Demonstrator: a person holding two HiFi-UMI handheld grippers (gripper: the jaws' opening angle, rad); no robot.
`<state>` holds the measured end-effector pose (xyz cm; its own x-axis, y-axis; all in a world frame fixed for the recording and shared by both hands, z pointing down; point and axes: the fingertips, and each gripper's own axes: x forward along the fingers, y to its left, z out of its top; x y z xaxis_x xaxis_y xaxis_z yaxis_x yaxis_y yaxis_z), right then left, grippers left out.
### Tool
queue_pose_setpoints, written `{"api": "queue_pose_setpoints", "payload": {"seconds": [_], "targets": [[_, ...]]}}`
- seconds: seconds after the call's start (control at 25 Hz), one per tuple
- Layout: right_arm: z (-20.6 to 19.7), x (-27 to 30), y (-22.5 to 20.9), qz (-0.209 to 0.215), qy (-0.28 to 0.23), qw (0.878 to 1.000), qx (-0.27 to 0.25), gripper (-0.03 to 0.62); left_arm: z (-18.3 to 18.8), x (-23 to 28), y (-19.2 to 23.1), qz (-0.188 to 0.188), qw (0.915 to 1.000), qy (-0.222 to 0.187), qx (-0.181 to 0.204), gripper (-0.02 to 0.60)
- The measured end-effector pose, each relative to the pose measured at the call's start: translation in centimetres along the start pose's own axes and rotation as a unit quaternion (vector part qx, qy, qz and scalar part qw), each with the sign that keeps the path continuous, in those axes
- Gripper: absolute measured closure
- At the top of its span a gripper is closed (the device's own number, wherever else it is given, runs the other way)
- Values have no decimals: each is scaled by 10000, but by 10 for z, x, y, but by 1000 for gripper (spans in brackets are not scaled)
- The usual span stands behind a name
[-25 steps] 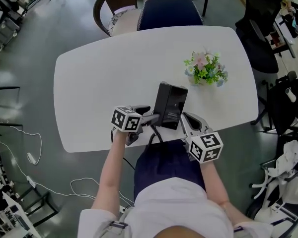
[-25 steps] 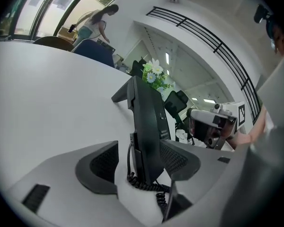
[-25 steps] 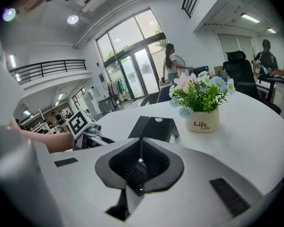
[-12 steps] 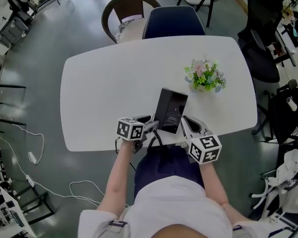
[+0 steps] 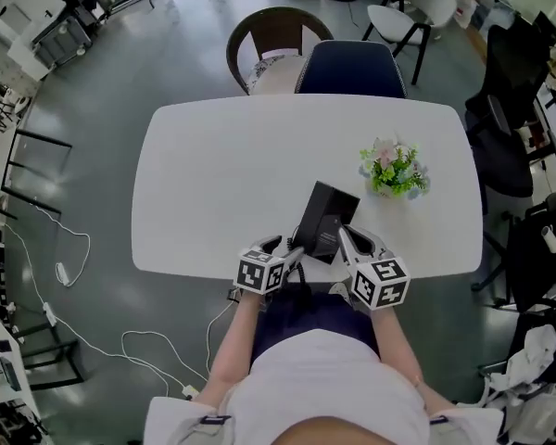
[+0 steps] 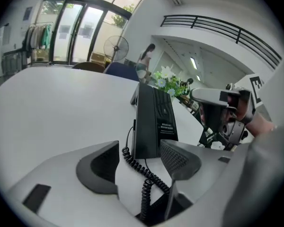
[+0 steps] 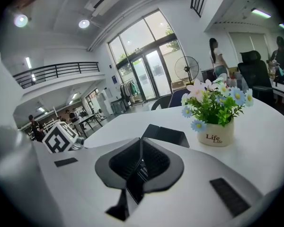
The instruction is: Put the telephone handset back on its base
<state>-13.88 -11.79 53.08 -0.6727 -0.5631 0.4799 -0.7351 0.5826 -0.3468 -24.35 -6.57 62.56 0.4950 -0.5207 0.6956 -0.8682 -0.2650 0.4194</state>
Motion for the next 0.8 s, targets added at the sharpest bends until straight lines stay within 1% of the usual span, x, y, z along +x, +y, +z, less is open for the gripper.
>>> {"api": "queue_pose_setpoints", "payload": {"seconds": [0.12, 0.2, 0.28, 0.36, 0.48, 0.6, 0.68, 0.8], "targets": [[8, 5, 5, 227, 22, 9995, -213, 553, 16, -31, -4, 450, 9970, -623, -119, 302], [15, 8, 11, 335, 4, 9988, -346, 553, 29, -53, -6, 736, 9922, -1008, -56, 350], [23, 10, 17, 449, -41, 9981, -415, 553, 43, -75, -7, 986, 9853, -1395, 59, 385], [29, 12, 25, 566, -59, 9971, -501, 553, 56, -97, -8, 1152, 9775, -1756, 190, 430], [35, 11, 30, 630, -68, 9958, -657, 553, 71, -122, -12, 1284, 9658, -2224, 351, 488], [41, 6, 27, 523, -159, 9959, -727, 553, 79, -137, -16, 1375, 9555, -2573, 434, 541], [46, 3, 27, 447, -254, 9952, -834, 553, 82, -143, -18, 1363, 9517, -2716, 440, 558], [53, -2, 30, 367, -404, 9935, -1002, 554, 86, -145, -20, 1344, 9491, -2799, 522, 566]]}}
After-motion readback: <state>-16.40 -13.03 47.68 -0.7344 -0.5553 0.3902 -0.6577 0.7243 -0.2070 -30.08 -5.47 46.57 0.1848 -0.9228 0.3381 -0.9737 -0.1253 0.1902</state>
